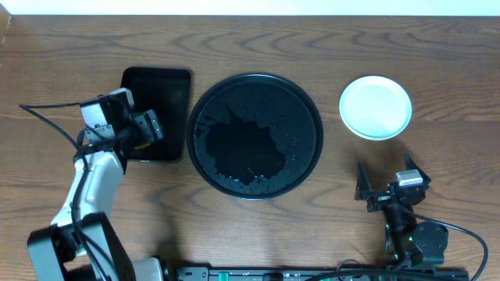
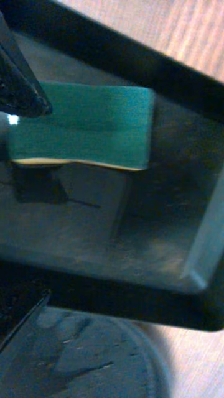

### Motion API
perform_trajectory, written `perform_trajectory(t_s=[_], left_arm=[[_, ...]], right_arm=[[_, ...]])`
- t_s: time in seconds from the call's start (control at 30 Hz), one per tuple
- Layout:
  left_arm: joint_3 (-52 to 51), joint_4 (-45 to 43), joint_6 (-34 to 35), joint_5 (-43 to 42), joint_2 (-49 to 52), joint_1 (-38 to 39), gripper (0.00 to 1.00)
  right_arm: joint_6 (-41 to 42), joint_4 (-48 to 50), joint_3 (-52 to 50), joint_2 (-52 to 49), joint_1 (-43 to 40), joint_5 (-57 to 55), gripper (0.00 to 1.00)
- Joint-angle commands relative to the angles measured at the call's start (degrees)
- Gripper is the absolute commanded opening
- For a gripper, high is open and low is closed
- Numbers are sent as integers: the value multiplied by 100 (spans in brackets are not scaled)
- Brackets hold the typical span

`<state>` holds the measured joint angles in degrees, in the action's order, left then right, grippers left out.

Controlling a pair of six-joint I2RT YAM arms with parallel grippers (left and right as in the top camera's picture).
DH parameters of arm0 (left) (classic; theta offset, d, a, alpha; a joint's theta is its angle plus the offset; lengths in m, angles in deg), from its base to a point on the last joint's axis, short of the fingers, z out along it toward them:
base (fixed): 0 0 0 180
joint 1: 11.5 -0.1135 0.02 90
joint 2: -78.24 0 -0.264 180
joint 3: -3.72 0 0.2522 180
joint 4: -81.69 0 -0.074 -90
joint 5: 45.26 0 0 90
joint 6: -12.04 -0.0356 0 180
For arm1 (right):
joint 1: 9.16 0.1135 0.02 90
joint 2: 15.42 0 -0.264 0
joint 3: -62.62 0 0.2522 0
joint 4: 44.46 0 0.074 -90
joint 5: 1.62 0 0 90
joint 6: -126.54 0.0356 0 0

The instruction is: Clean dirty plates on tray and stack at the side

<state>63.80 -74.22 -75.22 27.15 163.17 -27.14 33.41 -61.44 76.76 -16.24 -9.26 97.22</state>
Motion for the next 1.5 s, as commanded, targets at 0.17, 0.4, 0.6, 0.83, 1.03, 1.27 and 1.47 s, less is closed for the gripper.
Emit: perform_trajectory(t_s=[0.17, 0.4, 0.6, 0.83, 1.03, 1.27, 1.47], left_arm=[[-13, 721, -59, 33, -2393, 59, 85], [-13, 723, -59, 35, -4271, 566, 85], [-42, 1276, -61, 81, -5375, 1460, 85], [-629, 1735, -59, 76, -6457, 1633, 85], [-1589, 1694, -26, 74, -7294, 1633, 85], [-2721, -492, 369, 76, -7897, 1633, 85], [-3521, -2935, 933, 614, -8308, 1633, 85]], right_arm=[[94, -24, -7, 52, -70, 42, 99], [94, -22, -7, 52, -70, 39, 99], [94, -24, -7, 52, -70, 42, 99], [94, -24, -7, 52, -70, 39, 99], [94, -24, -7, 52, -70, 42, 99], [94, -24, -7, 52, -70, 42, 99], [94, -24, -7, 50, -70, 42, 99]])
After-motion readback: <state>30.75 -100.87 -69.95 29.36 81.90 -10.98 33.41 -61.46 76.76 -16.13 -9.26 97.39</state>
